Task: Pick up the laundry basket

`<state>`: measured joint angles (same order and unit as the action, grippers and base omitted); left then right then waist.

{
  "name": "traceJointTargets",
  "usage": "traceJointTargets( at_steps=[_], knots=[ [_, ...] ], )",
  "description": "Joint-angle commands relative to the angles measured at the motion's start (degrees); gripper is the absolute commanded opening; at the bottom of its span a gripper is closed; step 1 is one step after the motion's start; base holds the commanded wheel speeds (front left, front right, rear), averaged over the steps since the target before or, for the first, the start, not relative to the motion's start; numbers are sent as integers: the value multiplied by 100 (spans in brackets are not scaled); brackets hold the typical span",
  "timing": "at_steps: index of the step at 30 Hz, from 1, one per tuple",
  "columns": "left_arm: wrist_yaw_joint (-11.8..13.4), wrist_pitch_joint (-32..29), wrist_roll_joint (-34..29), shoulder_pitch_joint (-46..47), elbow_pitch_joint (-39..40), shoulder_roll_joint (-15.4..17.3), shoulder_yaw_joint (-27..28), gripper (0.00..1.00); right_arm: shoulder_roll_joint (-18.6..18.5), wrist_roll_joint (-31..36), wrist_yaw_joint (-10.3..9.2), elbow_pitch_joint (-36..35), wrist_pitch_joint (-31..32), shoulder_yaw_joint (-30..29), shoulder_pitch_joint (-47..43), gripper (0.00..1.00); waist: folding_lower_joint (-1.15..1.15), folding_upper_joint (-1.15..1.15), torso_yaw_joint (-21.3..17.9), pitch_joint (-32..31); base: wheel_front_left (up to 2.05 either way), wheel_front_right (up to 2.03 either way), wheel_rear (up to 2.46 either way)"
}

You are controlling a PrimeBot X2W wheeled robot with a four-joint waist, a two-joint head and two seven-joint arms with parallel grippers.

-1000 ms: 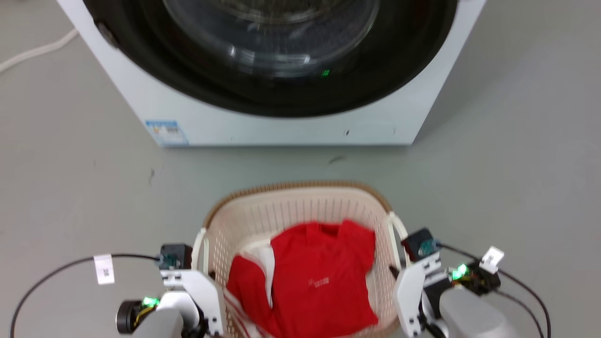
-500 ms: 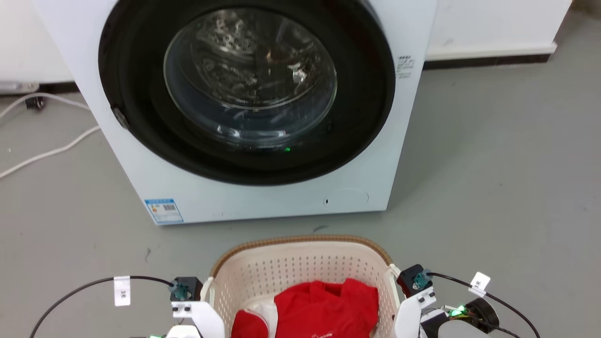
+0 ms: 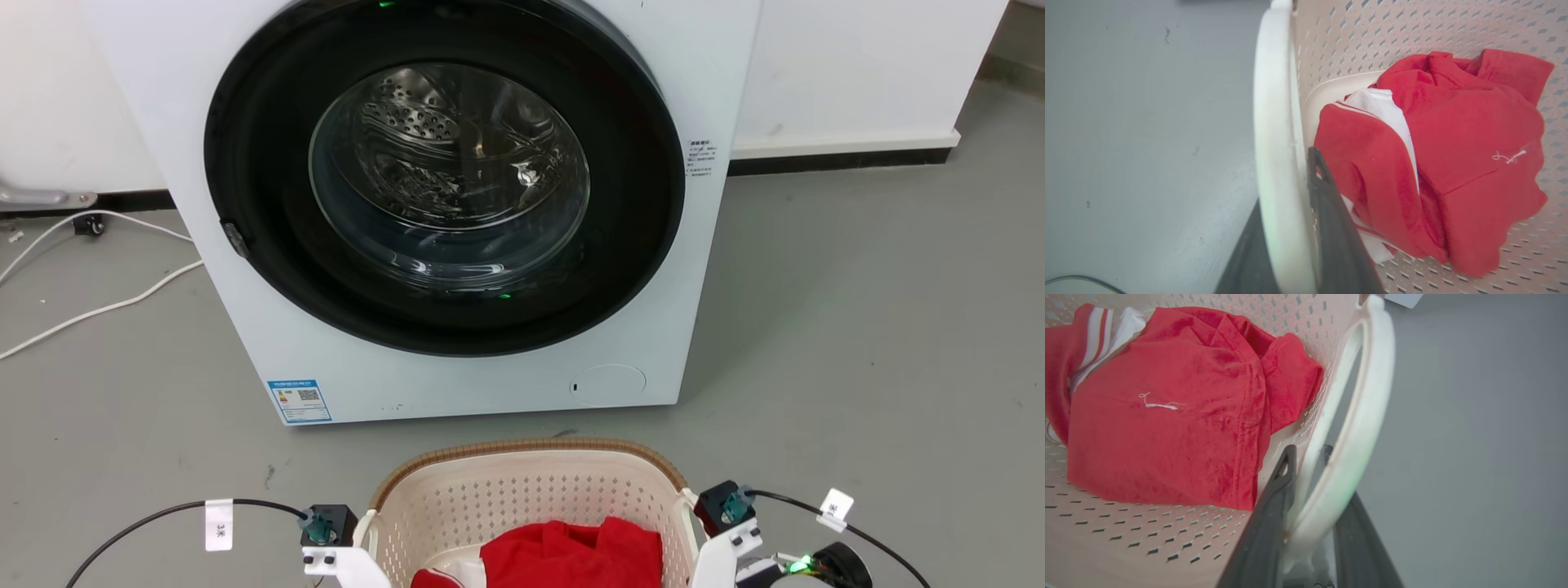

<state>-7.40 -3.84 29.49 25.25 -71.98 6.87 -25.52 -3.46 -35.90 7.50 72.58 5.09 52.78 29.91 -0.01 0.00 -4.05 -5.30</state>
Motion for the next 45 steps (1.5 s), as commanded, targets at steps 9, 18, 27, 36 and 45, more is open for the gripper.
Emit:
traceJointTargets(
  at_steps=[9, 18, 27, 36, 45],
  knots=[
    [-7, 122, 224, -128, -28, 216, -253, 0, -179, -206, -2, 76, 79, 137, -170, 0, 1, 0, 58, -159, 0, 0, 0],
    [-8, 248, 403, -132, -55, 251, -438, 0, -161, -335, -2, 108, 95, 228, -206, 0, 1, 0, 60, -214, 0, 0, 0],
    [-8, 302, 573, -116, -88, 263, -595, 0, -156, -431, -2, 129, 102, 318, -205, 0, 1, 0, 64, -238, 0, 0, 0],
    [-8, 306, 737, -141, -119, 266, -717, 0, -166, -527, -2, 137, 119, 405, -224, 0, 1, 0, 71, -257, 0, 0, 0],
    [-8, 343, 841, -109, -139, 279, -825, 0, -170, -617, -2, 143, 95, 497, -211, 0, 1, 0, 83, -259, 0, 0, 0]
  ],
)
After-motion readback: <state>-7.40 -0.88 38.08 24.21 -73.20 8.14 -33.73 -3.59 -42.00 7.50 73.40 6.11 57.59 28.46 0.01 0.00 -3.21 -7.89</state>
